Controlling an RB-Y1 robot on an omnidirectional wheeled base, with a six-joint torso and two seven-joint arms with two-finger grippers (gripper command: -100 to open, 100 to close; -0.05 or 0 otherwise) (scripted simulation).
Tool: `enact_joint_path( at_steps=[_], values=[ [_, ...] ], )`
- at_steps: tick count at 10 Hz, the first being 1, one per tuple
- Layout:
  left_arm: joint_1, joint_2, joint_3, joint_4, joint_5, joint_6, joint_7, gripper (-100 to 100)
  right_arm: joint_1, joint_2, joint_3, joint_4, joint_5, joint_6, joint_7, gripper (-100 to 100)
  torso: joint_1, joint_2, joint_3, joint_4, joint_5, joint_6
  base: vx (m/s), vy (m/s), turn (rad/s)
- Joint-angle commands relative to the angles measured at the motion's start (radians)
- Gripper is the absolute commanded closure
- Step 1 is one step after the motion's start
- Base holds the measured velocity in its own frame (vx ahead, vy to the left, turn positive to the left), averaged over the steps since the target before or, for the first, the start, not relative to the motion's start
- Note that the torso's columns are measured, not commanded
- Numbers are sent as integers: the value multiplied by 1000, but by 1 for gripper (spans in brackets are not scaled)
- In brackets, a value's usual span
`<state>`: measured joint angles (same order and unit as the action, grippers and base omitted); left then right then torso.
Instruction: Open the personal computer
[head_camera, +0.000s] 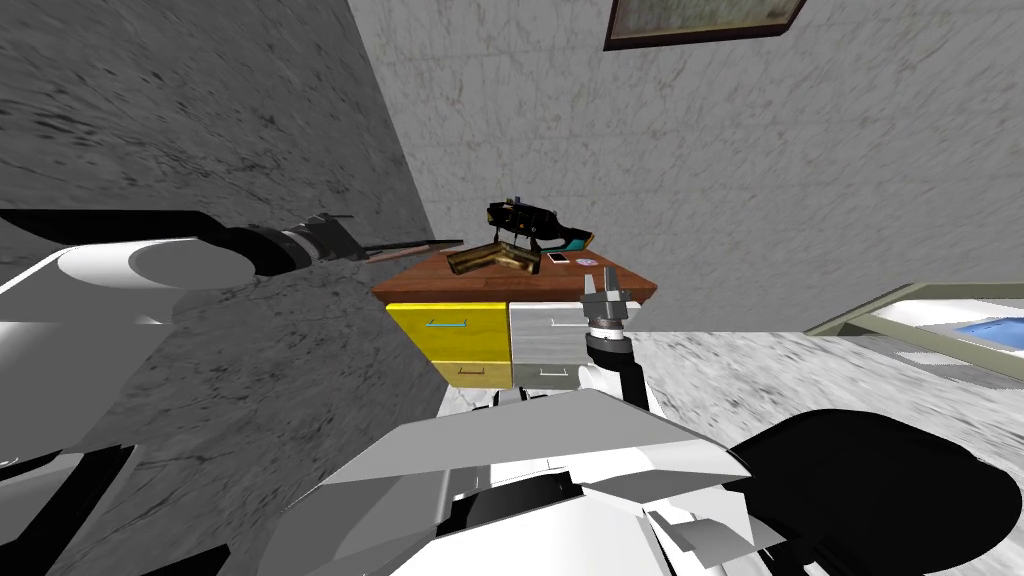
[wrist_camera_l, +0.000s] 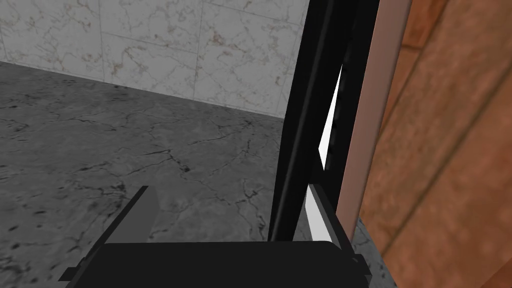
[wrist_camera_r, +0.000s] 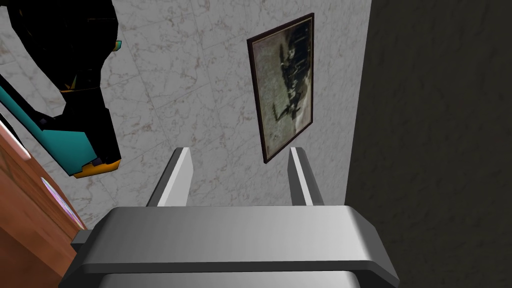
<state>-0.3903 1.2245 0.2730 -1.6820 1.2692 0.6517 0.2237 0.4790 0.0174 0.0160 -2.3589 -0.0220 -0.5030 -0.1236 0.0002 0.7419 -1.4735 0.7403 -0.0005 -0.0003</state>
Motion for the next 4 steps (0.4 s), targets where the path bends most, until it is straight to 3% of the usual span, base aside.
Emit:
enact_joint_path(
  at_steps=[1, 4],
  values=[
    [1, 0, -1, 0, 0, 1, -1, 0, 0, 0, 0, 0, 0, 0, 0, 0, 0, -1, 0, 0, 0, 0, 0, 0, 0],
    [4, -1, -5, 1, -1, 5, -2, 0, 0, 0, 0, 0, 0, 0, 0, 0, -1, -2, -1, 0, -1, 0, 0, 0, 0]
  ],
)
